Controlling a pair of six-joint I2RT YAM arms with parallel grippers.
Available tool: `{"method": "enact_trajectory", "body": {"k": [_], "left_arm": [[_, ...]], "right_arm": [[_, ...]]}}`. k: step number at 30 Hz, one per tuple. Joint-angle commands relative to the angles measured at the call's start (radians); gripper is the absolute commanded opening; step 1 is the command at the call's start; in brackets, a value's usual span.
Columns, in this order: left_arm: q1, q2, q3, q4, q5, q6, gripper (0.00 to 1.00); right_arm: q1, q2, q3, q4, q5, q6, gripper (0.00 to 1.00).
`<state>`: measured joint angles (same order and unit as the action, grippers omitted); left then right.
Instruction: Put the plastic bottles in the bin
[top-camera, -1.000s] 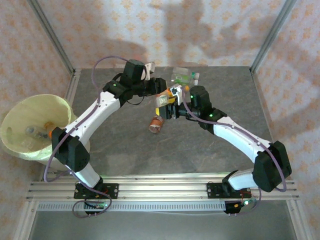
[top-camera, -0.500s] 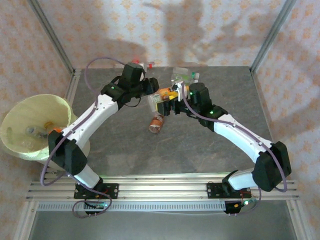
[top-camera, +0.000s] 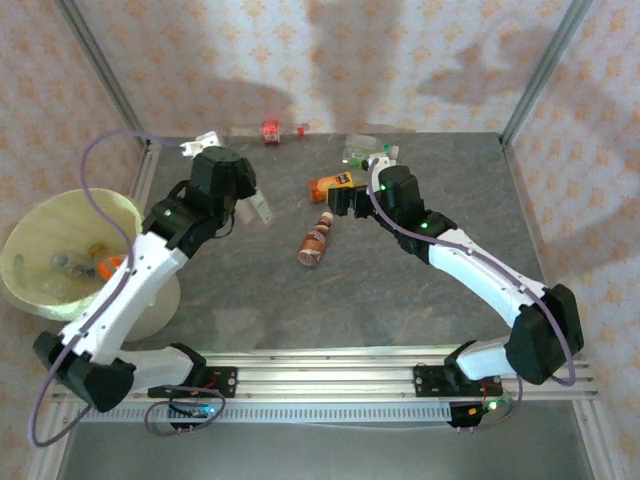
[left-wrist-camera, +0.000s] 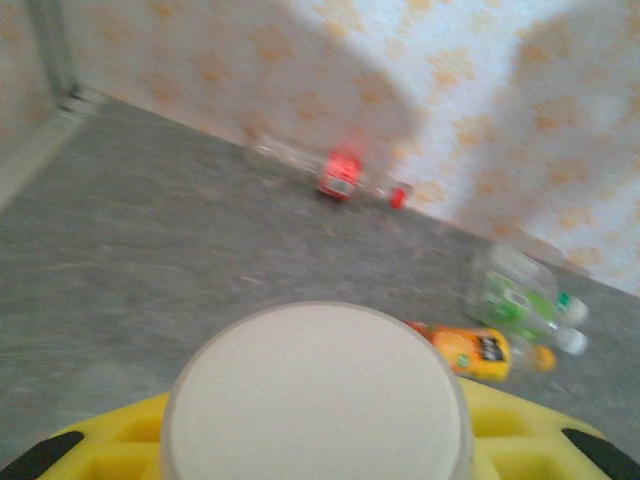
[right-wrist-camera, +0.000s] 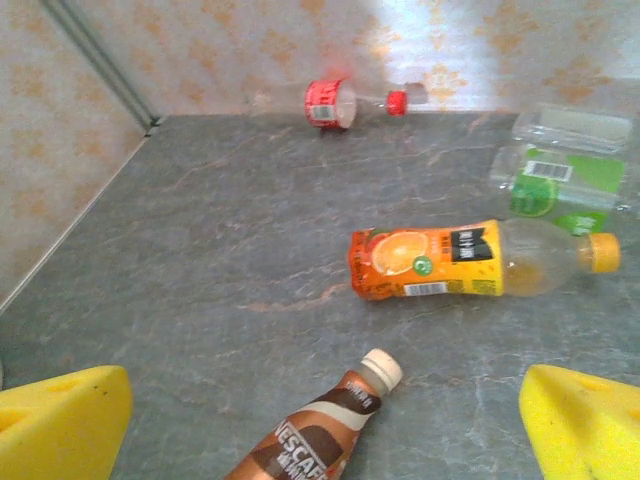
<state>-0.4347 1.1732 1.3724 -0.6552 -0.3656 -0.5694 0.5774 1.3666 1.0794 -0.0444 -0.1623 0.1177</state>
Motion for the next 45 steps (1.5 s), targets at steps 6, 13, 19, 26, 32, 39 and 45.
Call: {"method": "enact_trajectory", "body": {"k": [6, 13, 19, 26, 32, 39, 45], "left_arm": [[0.069, -0.132, 0.07, -0.162, -0.346, 0.134, 0.29], [0.23, -0.195, 0.104, -0.057, -0.333, 0.262, 0.3], [0.556, -0.182, 0.16, -0.098, -0.124, 0.247, 0.29], [0.899, -0.156, 0.199, -0.137, 0.246, 0.186, 0.3], [1.2, -0.111, 0.204, -0.16, 0.392, 0.145, 0.29], [1.498, -0.051, 0.087, -0.047, 0.766, -0.074, 0.29], [1.552, -0.037, 0.004, 0.008, 0.786, -0.148, 0.36]], "right_arm": [[0.004, 0.031, 0.013, 0.038, 0.122, 0.073, 0.99], [0.004, 0.024, -0.011, 0.07, 0.144, 0.097, 0.99], [0.004, 0.001, -0.029, 0.087, 0.176, 0.095, 0.99], [0.004, -0.017, -0.054, 0.109, 0.168, 0.063, 0.99], [0.004, -0.035, -0.059, 0.119, 0.164, 0.008, 0.99], [0.004, -0.025, -0.058, 0.126, 0.16, 0.008, 0.99], [0.005, -0.018, -0.053, 0.125, 0.139, 0.003, 0.99]]}}
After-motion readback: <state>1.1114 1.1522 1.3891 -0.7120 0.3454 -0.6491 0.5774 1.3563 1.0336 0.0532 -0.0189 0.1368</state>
